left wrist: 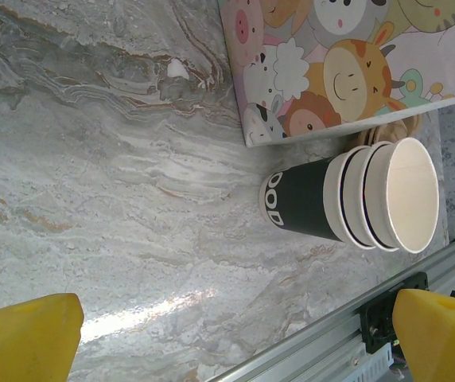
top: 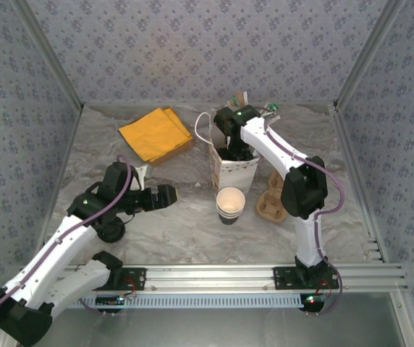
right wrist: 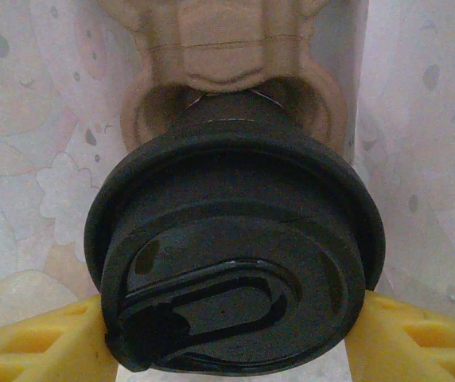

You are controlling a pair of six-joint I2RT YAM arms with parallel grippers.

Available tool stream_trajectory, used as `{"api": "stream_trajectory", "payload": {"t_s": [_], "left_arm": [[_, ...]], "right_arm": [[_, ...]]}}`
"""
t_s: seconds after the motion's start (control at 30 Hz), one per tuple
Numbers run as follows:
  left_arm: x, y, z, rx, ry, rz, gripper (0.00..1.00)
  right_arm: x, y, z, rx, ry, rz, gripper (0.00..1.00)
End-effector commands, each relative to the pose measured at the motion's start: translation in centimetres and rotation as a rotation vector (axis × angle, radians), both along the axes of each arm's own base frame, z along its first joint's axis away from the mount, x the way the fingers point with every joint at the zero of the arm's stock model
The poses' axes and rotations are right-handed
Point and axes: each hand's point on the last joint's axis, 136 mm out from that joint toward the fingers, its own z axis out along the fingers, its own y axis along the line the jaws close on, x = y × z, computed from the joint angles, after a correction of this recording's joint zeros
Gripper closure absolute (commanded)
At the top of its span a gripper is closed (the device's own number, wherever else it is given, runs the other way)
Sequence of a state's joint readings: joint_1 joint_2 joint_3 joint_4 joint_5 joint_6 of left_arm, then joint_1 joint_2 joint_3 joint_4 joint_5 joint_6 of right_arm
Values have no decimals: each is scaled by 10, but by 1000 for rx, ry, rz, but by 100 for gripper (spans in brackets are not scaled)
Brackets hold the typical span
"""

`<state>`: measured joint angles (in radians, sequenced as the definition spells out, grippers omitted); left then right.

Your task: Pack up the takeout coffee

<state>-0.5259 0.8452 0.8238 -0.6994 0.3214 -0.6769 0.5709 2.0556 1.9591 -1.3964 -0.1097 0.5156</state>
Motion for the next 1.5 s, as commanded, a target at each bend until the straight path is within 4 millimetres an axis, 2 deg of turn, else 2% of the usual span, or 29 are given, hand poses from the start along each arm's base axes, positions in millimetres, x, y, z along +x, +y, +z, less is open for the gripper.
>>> {"api": "stream_trajectory", "payload": {"t_s": [0.0,1.47], "left_arm": [[2,-1,16,-8,-47,-9,0],[6,-3,15,-4,-46,-13,0]], "right_arm": [[0,-4,-23,-50,43,6,31],[3,-4,-15,-58,32,8,22]]}}
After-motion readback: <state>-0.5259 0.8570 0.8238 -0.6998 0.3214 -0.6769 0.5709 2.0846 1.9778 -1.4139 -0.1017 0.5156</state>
